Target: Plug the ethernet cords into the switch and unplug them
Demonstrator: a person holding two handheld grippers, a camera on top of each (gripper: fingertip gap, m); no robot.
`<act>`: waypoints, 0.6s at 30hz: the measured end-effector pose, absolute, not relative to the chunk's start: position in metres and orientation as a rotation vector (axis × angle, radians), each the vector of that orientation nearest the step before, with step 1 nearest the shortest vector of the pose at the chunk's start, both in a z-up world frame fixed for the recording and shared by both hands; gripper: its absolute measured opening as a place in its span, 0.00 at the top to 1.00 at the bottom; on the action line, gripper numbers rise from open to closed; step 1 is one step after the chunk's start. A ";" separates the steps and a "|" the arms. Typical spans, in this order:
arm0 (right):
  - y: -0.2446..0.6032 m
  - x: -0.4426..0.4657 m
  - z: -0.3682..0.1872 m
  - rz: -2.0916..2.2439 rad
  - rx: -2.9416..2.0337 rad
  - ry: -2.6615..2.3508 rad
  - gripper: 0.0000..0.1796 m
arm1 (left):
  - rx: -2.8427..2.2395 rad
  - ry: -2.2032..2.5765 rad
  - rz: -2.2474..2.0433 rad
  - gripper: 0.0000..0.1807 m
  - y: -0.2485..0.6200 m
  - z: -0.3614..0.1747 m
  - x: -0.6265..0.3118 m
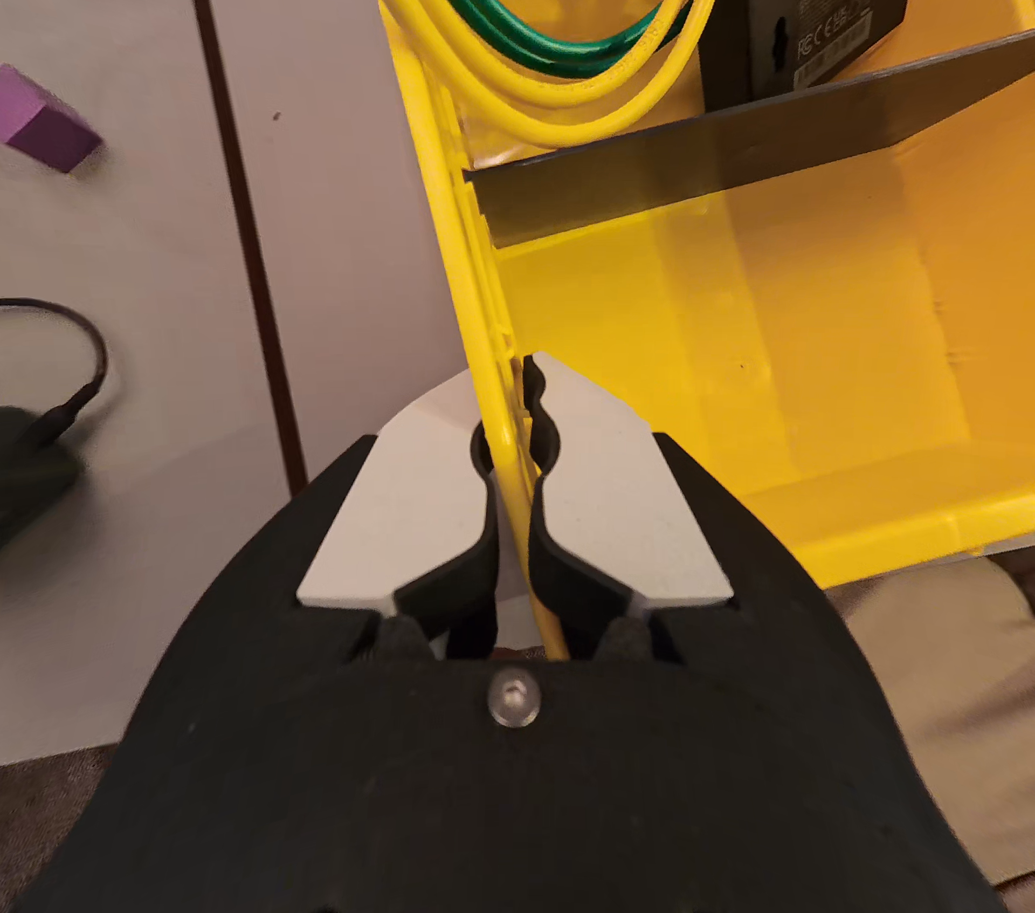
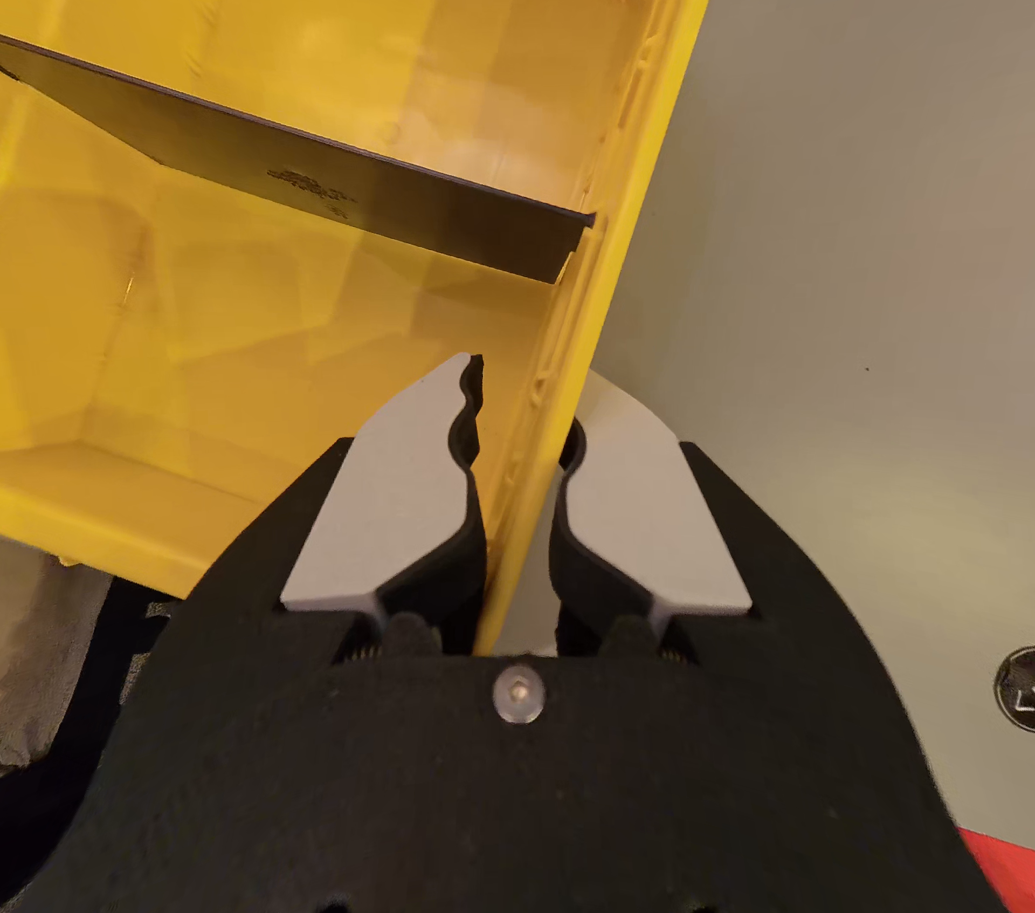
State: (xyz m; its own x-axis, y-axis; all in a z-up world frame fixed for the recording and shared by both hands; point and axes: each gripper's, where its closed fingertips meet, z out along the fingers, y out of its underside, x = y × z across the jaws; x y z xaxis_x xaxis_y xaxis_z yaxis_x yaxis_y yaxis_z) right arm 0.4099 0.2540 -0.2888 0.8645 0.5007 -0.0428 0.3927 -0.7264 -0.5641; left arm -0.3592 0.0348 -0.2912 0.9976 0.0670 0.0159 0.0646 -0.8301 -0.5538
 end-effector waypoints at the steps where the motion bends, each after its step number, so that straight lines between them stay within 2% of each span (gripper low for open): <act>1: 0.255 0.414 -0.289 0.264 -2.481 -0.639 0.87 | -2.551 -0.100 0.012 0.97 0.031 -0.291 -0.364; 4: 0.256 0.420 -0.289 0.260 -2.479 -0.640 0.87 | -2.537 -0.130 -0.006 0.97 0.026 -0.291 -0.375; 6: 0.257 0.420 -0.287 0.251 -2.459 -0.669 0.84 | -2.551 -0.149 -0.021 0.79 0.022 -0.294 -0.378; 8: 0.258 0.425 -0.279 0.179 -2.414 -0.663 0.74 | -2.606 -0.178 0.130 0.60 0.011 -0.295 -0.398; 9: 0.259 0.428 -0.271 0.142 -2.378 -0.646 0.71 | -2.601 -0.167 0.155 0.54 0.008 -0.288 -0.400; 13: 0.254 0.431 -0.224 0.001 -2.216 -0.607 0.70 | -2.403 -0.050 0.286 0.55 0.019 -0.224 -0.397; 15: 0.247 0.417 -0.199 -0.005 -2.140 -0.622 0.70 | -2.313 0.071 0.219 0.61 0.038 -0.195 -0.368; 18: 0.232 0.371 -0.166 0.064 -2.023 -0.697 0.71 | -2.310 0.219 0.094 0.63 0.073 -0.185 -0.324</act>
